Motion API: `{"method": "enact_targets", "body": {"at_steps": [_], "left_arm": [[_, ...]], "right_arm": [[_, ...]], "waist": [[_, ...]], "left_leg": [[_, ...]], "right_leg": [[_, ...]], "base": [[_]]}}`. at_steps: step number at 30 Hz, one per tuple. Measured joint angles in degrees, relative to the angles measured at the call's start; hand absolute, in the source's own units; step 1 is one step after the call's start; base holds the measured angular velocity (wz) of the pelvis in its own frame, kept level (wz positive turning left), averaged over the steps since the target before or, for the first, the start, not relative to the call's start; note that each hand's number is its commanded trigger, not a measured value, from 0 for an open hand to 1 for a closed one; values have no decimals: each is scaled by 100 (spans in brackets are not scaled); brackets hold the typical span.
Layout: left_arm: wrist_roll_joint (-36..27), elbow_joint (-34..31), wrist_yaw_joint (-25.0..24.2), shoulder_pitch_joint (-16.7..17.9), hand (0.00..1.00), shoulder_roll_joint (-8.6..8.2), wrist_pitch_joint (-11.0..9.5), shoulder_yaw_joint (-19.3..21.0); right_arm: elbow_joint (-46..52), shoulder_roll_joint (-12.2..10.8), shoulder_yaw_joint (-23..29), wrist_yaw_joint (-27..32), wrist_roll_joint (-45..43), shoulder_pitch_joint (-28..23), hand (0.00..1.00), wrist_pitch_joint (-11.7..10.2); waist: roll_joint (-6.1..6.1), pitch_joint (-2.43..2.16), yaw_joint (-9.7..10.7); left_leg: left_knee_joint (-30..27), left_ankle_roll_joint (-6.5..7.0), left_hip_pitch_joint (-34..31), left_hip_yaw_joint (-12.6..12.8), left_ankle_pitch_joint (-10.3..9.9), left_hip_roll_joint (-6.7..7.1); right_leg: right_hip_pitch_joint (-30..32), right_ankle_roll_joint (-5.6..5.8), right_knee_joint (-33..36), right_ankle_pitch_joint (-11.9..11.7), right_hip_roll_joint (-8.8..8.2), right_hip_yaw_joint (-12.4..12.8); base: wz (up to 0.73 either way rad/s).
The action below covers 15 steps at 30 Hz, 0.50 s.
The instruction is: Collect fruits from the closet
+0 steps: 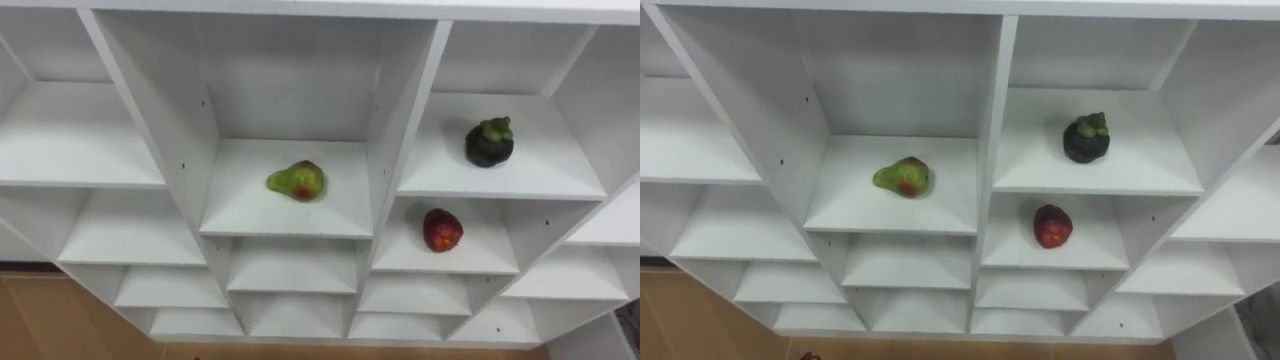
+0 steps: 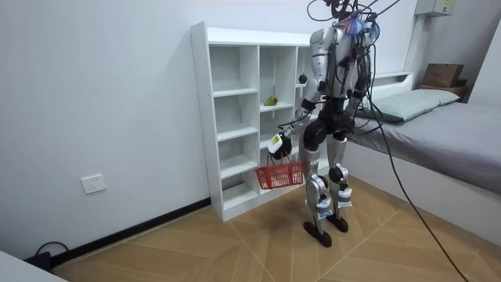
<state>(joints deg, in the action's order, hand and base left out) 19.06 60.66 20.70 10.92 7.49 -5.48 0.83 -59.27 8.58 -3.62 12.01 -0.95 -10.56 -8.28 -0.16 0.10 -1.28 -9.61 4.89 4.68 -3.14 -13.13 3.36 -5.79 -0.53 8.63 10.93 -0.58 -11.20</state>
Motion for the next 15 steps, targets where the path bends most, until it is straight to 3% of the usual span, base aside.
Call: {"method": "enact_targets", "body": {"at_steps": [3,5,11,15], "left_arm": [[-299,0,34,3,100,4,-158,-13],[-389,-6,35,0,100,10,-236,-65],[-378,-410,45,204,100,-14,-240,-186],[-385,-683,37,335,100,5,-247,-223]], "right_arm": [[778,2,-1,52,-71,-88,0,-71],[1582,8,-25,85,-202,-247,0,-120],[3296,0,-193,225,-520,-719,0,-240],[3795,-18,-192,243,-688,-935,0,-268]], "waist": [[35,16,-9],[68,0,-45],[59,-4,-30],[36,-17,1]], "left_leg": [[-2,0,-8,66,0,-11],[8,0,-5,160,0,-37],[14,-1,-3,233,1,-60],[16,-1,6,280,1,-60]], "right_leg": [[35,-3,14,-8,5,37],[81,-11,16,-28,4,108],[107,-17,3,-35,13,174],[108,-17,3,-35,14,229]], "base": [[-11],[-17],[-7],[-5]]}}
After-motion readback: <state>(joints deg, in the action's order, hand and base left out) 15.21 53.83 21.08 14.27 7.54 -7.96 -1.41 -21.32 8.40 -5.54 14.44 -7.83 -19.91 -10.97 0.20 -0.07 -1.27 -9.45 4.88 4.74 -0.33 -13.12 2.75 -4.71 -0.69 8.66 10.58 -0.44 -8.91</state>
